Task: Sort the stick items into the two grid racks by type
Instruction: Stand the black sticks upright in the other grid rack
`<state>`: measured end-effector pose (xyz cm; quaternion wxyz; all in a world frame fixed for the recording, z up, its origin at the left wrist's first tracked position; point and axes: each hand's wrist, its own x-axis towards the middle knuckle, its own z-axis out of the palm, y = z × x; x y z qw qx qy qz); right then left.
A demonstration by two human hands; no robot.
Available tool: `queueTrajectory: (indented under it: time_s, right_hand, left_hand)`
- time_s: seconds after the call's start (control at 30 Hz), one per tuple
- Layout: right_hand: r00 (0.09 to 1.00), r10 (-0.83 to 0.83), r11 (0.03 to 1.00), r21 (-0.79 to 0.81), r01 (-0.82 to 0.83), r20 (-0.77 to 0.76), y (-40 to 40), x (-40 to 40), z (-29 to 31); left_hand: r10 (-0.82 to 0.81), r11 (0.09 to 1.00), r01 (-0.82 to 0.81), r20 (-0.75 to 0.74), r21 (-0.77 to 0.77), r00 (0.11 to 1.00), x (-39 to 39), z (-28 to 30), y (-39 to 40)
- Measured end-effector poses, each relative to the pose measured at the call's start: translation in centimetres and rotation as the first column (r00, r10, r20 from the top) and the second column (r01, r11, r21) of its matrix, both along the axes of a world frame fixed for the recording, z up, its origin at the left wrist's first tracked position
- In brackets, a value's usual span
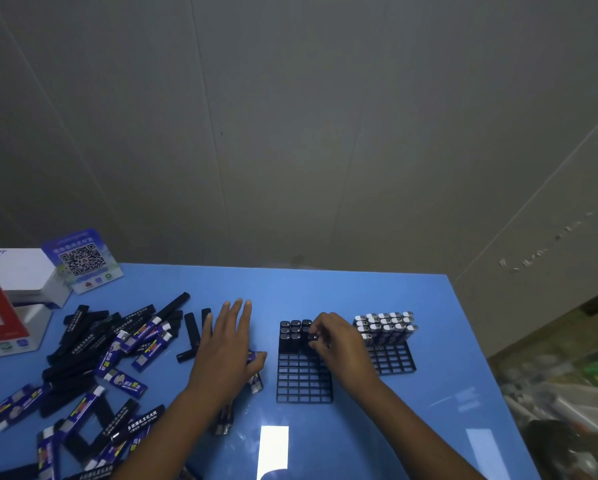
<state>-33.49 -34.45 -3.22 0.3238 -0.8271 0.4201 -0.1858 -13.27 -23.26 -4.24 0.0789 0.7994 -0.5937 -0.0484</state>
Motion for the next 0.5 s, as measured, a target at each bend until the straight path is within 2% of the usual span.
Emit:
queueTrajectory:
  time_s: [0.17,0.37,0.5]
  right_hand:
    - [0.999,0.019,0.998,-0.060,-0.021,-0.044,0.0,0.5,-0.2]
    - [0.988,0.062,0.994,-0.081,-0.074,-0.142,0.1,0.9,-0.2]
    - [0.979,0.085,0.982,-0.150,-0.114,-0.187,0.2,0.8,-0.3]
  left_hand:
    - [0.011,1.000,-0.011,0.068,-0.009,0.998,0.5,-0.8,-0.3]
    - [0.027,1.000,-0.027,0.098,0.001,0.995,0.9,-1.3,-0.3]
    - [0.033,0.999,-0.032,0.103,-0.012,0.994,1.0,-1.4,-0.3]
